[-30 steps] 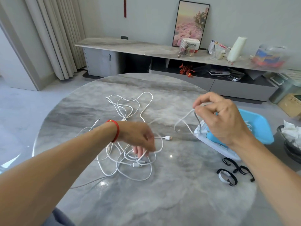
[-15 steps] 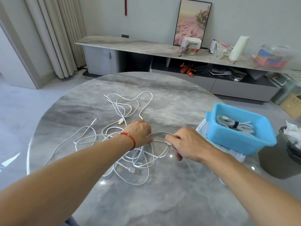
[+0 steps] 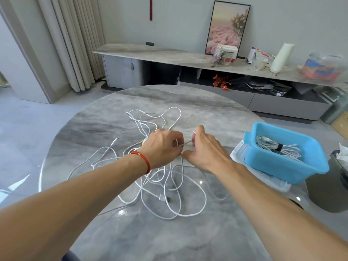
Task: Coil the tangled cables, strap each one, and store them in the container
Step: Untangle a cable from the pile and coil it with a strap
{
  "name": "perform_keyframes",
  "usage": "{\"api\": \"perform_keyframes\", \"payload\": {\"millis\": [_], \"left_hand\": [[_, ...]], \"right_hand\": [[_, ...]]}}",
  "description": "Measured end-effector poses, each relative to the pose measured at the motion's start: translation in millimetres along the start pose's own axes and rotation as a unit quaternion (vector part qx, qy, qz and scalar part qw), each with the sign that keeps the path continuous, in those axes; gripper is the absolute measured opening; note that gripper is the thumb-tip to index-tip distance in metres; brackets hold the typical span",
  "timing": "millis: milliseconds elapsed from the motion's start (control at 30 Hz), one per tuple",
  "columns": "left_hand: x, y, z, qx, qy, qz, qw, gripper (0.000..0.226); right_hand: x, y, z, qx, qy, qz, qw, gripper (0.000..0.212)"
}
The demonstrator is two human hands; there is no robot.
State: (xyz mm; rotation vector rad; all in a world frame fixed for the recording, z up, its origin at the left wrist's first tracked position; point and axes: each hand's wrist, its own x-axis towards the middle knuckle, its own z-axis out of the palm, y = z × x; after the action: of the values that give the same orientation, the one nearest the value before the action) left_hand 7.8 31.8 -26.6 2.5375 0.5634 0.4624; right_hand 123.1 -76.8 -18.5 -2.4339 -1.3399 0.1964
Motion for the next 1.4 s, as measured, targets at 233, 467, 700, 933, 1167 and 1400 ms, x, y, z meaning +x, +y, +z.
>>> {"api": "perform_keyframes", "payload": {"millis": [233, 467, 700, 933, 1167, 1400], "left_hand": [[-8, -1, -11, 0.019, -0.012, 0.033, 0.999, 0.010], [0, 1, -11, 0.076, -0.030, 0.074, 0.994, 0.012], [-4, -3, -16, 0.062, -0.071, 0.108, 0.990, 0.007], [-5, -12, -16, 0.072, -0.017, 0.057, 0.996, 0.011], [-6, -31, -15, 0.044, -0.085, -0.055, 0.994, 0.010], [-5, -48, -6, 0.079, -0.180, -0.045, 0.979, 0.018]], "right_hand": [[-14, -13, -6, -0.111, -0.013, 0.046, 0.993, 0.058], [-26, -20, -19, -0.120, -0.040, 0.112, 0.986, 0.100], [-24, -32, -14, -0.225, 0.002, 0.053, 0.973, 0.117], [-14, -15, -13, -0.058, -0.093, -0.039, 0.993, 0.025], [-14, -2, -35, 0.406, -0.017, 0.003, 0.914, 0.027], [-9, -10, -59, 0.640, 0.069, 0.036, 0.764, 0.027]]}}
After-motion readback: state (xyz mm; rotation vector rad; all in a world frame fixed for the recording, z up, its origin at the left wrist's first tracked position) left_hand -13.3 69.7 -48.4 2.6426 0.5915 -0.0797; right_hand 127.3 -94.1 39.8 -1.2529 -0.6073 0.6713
